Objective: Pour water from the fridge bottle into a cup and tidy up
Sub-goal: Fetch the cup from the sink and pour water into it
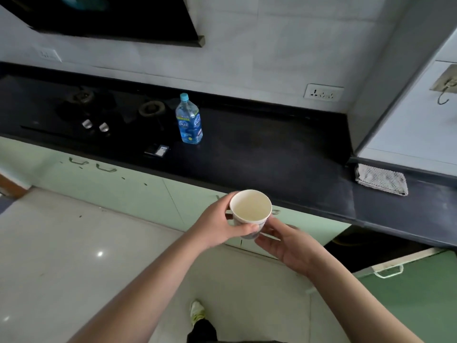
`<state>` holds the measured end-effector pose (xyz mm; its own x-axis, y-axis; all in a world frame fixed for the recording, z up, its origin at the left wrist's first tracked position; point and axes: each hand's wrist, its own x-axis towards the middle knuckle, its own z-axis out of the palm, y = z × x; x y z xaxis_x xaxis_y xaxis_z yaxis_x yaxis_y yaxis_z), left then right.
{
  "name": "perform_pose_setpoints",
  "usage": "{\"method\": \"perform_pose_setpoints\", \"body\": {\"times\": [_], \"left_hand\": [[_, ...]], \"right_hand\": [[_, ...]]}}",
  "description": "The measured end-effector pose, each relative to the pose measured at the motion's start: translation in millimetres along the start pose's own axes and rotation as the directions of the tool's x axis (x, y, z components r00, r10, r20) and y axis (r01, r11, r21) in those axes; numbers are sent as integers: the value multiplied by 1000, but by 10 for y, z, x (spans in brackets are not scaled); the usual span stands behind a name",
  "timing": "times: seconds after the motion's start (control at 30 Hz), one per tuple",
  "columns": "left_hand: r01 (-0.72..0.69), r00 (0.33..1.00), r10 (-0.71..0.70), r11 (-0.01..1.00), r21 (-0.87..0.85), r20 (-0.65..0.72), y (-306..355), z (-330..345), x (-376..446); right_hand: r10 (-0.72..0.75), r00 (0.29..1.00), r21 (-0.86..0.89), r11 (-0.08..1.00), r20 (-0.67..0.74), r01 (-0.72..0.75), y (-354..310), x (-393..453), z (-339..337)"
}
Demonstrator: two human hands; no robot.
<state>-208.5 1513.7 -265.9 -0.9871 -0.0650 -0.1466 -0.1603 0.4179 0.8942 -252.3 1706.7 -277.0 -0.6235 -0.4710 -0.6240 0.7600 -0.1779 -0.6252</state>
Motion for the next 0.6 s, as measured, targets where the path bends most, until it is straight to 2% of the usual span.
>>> {"method": "perform_pose_setpoints", "body": {"times": [0.17,0.3,0.43,0.6], "left_hand": [[-33,999,32,999,-21,-11,-164,-664,350],[-81,997,81,997,-12,-4,-304,-1071,581],[-130,991,130,991,-1,7,-436,-1320,782],[-152,988,152,988,-8,35,-571,-1432,1038]], "right_hand": [[-44,999,-77,996,27,46,-199,408,546],[-50,999,-68,996,-14,49,-292,720,913],[-76,996,-34,997,-55,74,-302,947,1161],[-95,992,-74,993,-77,89,-427,1138,1283]]}}
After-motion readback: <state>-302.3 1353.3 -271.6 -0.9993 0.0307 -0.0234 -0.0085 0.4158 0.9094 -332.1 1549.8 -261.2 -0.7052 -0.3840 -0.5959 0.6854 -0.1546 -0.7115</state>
